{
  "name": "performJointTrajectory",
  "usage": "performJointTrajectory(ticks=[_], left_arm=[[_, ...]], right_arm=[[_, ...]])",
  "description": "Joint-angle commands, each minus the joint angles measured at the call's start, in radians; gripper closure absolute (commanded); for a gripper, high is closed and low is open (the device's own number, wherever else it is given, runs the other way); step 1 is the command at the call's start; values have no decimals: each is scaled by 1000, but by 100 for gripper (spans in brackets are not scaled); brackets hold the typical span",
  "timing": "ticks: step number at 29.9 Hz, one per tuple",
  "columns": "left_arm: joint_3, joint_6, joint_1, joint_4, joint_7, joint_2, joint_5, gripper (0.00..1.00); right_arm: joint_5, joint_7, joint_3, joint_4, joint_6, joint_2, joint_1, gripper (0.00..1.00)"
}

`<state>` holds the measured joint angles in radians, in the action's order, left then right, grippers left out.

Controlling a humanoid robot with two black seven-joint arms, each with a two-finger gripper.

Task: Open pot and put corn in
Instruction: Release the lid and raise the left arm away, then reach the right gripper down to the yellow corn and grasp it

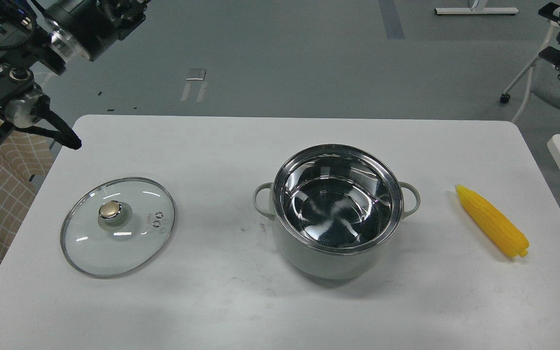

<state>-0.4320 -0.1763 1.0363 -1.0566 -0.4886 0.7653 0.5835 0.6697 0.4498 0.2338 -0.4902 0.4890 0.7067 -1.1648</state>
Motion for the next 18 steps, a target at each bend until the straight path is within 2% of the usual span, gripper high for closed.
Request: performJointTrajectory(ticks=[1, 8, 15, 18], left_arm=[[-28, -28, 2, 20, 0, -35, -56, 9], [-114, -110, -1, 66, 0, -119, -70, 8], [-117, -111, -9, 50, 0, -150, -68, 7], [-114, -112, -12, 43, 0, -164, -68, 6]], right_arm=[[179, 30, -2, -109, 0, 94, -4, 0], [426, 39, -4, -257, 0, 163, 13, 0], [773, 39, -8, -329, -15, 152, 92, 0], [820, 39, -10, -344, -29, 139, 112, 0]])
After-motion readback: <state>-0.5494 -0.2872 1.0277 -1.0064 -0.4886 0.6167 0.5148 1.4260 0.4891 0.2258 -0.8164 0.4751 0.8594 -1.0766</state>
